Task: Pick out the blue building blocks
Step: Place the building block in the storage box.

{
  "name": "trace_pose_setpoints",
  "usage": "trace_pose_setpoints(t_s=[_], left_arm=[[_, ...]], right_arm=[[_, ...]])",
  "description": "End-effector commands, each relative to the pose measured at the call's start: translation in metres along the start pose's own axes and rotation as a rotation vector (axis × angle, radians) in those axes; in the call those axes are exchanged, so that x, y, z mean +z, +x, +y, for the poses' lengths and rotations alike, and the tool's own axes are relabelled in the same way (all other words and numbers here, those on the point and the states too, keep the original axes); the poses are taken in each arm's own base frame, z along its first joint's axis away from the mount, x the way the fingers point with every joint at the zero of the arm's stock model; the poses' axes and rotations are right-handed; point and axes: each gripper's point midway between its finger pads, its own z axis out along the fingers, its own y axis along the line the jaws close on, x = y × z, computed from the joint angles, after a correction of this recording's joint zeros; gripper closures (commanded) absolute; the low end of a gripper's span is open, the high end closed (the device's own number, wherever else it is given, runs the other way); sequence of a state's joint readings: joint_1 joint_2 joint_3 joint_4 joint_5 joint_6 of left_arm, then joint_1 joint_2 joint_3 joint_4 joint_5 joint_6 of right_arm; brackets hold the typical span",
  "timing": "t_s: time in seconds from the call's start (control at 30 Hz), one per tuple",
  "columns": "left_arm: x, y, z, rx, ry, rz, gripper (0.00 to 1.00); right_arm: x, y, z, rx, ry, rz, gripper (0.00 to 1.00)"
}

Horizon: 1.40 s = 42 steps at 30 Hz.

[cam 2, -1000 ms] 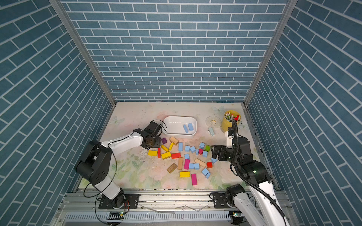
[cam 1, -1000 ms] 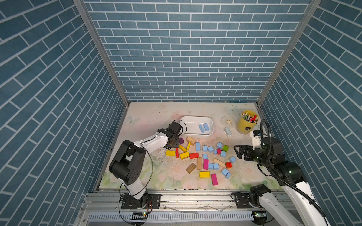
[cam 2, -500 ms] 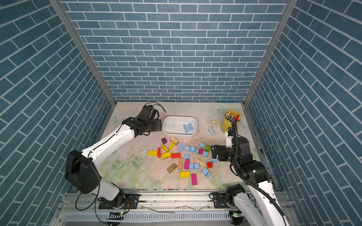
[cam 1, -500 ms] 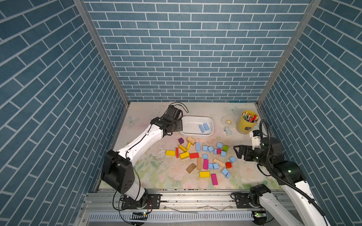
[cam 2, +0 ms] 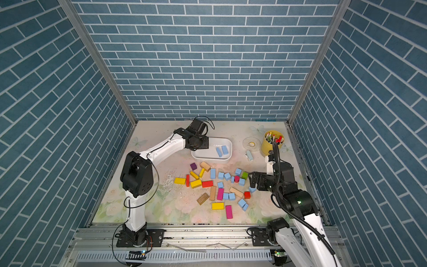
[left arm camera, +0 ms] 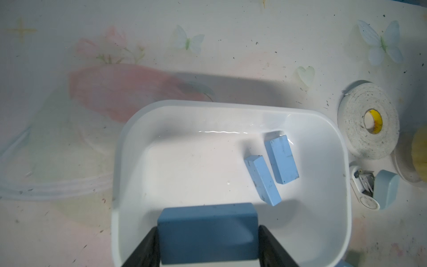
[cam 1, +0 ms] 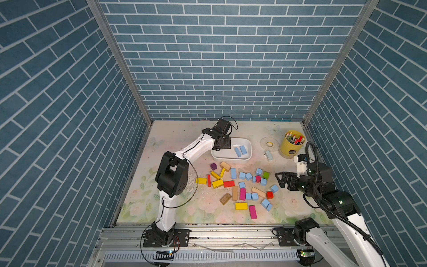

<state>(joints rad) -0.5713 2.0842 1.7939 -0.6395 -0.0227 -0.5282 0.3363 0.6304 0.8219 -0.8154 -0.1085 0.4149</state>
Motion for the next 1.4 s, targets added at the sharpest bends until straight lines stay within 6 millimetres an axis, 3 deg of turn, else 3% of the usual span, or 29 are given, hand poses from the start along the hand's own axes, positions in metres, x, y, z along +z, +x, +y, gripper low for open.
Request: trace_pose_setpoints(t_s=[0.0, 0.5, 0.9, 1.03, 1.13, 1.27, 1.37], left_arm=[[0.009, -0.003, -0.006, 0.003, -0.018, 0.026, 0.61], [0.074, 0.012, -0.01, 0.029, -0.118, 0.13, 0.6], [0.105, 0.017, -0.04, 0.007, -0.016, 0.159, 0.58], [0.102, 0.012, -0.041, 0.005, -0.012, 0.144, 0.49], [0.092, 0.005, -0.042, 0.013, -0.011, 0.121, 0.34], [0.068, -0.009, -0.047, 0.031, 0.008, 0.081, 0.16], [0.04, -0.022, -0.049, 0.052, 0.016, 0.04, 0.09]], right_arm=[[0.002, 0.004, -0.007, 0.001, 0.036, 0.012, 0.03], [0.002, 0.005, -0.012, -0.013, 0.061, 0.011, 0.03], [0.004, 0.007, -0.014, -0.012, 0.069, 0.014, 0.03], [0.006, 0.006, -0.013, -0.013, 0.062, 0.012, 0.03], [0.007, 0.007, -0.012, -0.009, 0.062, 0.022, 0.03], [0.008, 0.006, -0.013, -0.009, 0.062, 0.017, 0.03], [0.009, 0.005, -0.012, -0.009, 0.06, 0.017, 0.03]])
